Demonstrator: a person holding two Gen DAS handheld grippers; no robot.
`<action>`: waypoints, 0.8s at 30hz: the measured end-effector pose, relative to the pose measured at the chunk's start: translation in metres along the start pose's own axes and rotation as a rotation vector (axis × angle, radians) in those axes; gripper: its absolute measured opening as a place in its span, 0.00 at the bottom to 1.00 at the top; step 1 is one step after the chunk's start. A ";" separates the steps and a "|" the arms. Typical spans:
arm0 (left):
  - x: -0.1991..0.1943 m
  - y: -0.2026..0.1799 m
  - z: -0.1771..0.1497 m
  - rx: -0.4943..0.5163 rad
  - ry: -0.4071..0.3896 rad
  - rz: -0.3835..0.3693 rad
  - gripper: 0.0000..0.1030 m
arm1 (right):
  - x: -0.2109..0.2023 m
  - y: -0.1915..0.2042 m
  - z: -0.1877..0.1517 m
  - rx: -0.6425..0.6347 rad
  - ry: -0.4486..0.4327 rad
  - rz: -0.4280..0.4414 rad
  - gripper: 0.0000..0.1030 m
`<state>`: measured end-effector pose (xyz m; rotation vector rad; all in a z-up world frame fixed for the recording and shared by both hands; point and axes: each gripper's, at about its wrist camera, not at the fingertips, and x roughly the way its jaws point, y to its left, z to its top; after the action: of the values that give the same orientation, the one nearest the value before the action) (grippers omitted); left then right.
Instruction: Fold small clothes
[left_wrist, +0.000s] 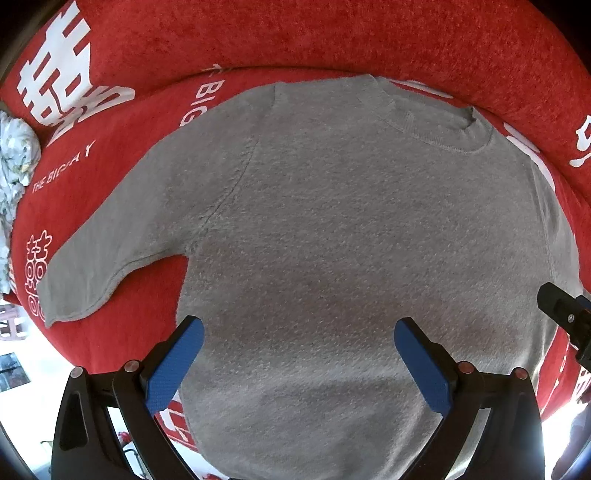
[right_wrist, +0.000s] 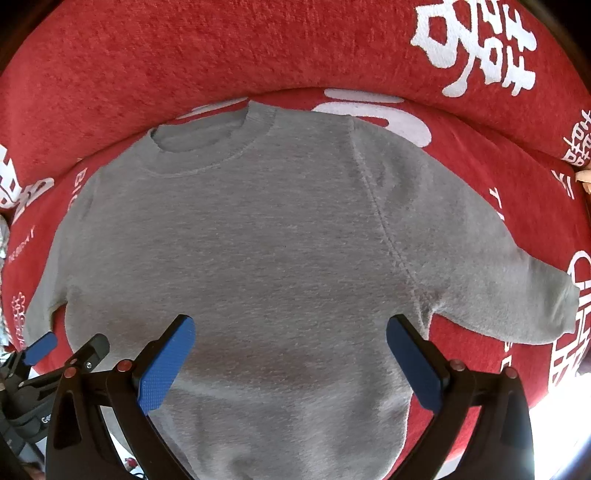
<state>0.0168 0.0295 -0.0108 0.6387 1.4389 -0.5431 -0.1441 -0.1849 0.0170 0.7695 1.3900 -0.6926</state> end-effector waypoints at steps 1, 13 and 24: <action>0.000 0.000 0.000 -0.001 0.001 -0.001 1.00 | 0.000 0.000 0.000 0.000 0.000 0.000 1.00; -0.002 0.010 -0.004 0.007 -0.002 -0.012 1.00 | -0.004 0.004 -0.005 0.011 -0.008 -0.001 1.00; 0.000 0.026 -0.010 0.002 0.002 -0.029 1.00 | -0.006 0.019 -0.013 0.007 -0.004 0.000 1.00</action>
<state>0.0270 0.0551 -0.0089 0.6207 1.4513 -0.5669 -0.1364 -0.1632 0.0245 0.7731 1.3852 -0.6990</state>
